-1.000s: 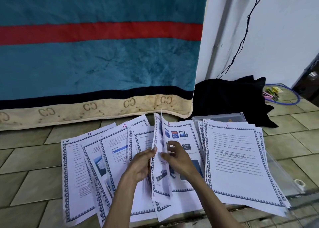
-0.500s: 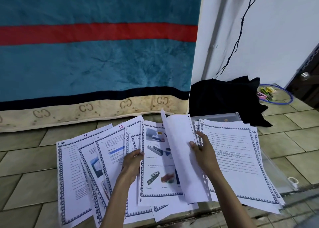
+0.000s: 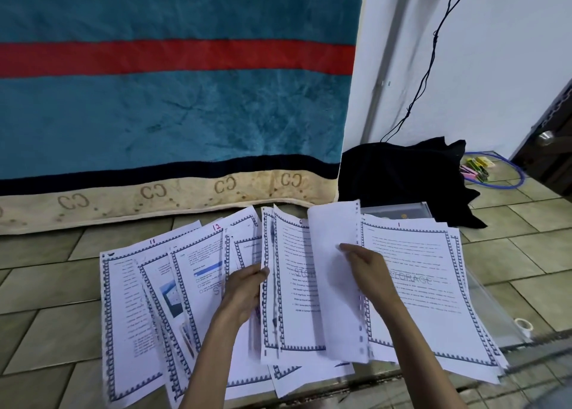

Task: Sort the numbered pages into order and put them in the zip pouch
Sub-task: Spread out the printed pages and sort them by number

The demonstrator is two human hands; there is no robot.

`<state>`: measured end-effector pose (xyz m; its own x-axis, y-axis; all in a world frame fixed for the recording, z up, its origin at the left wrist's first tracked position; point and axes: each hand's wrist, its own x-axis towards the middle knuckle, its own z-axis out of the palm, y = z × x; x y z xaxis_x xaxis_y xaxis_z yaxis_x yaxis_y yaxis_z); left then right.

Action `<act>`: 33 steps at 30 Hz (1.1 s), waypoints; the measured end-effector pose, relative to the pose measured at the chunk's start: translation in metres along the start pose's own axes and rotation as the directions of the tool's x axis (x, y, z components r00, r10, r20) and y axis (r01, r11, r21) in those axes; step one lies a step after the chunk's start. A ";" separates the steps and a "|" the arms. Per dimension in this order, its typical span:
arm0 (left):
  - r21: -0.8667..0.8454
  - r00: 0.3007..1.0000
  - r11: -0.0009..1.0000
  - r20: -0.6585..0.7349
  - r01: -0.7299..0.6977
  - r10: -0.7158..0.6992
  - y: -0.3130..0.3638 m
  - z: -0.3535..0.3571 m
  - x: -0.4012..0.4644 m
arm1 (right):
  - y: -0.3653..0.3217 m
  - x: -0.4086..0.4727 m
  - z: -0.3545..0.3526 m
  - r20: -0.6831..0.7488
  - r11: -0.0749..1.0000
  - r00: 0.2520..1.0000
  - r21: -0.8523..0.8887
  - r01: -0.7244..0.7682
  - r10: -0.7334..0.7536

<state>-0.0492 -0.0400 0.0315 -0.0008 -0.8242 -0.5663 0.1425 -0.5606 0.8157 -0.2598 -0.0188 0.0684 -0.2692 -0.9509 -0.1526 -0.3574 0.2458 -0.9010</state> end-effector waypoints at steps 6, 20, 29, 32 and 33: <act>-0.006 0.976 1.000 0.217 0.002 -0.001 0.007 0.035 -0.015 | -0.019 -0.014 0.039 0.235 0.998 0.972 -0.053 -0.017 0.029; 0.103 0.960 0.993 -0.267 -0.053 0.079 0.002 0.026 -0.009 | -0.015 -0.008 0.029 0.194 0.996 0.978 -0.057 -0.062 0.072; 0.071 0.992 0.990 -0.003 -0.125 0.126 0.017 0.058 -0.035 | -0.009 -0.006 0.032 0.165 0.999 0.986 -0.046 0.026 -0.018; 0.525 0.890 0.848 -0.351 -0.070 0.291 0.009 0.024 -0.022 | 0.005 0.004 0.031 0.090 0.997 0.995 -0.061 -0.037 0.043; 0.593 0.863 0.805 -0.407 0.000 0.300 0.005 0.013 -0.020 | 0.006 0.004 0.031 0.096 0.997 0.994 -0.063 -0.047 0.053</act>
<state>-0.0609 -0.0271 0.0484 0.4446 -0.8467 -0.2923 -0.4723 -0.4989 0.7267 -0.2353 -0.0269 0.0495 -0.2002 -0.9502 -0.2387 -0.4003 0.3018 -0.8653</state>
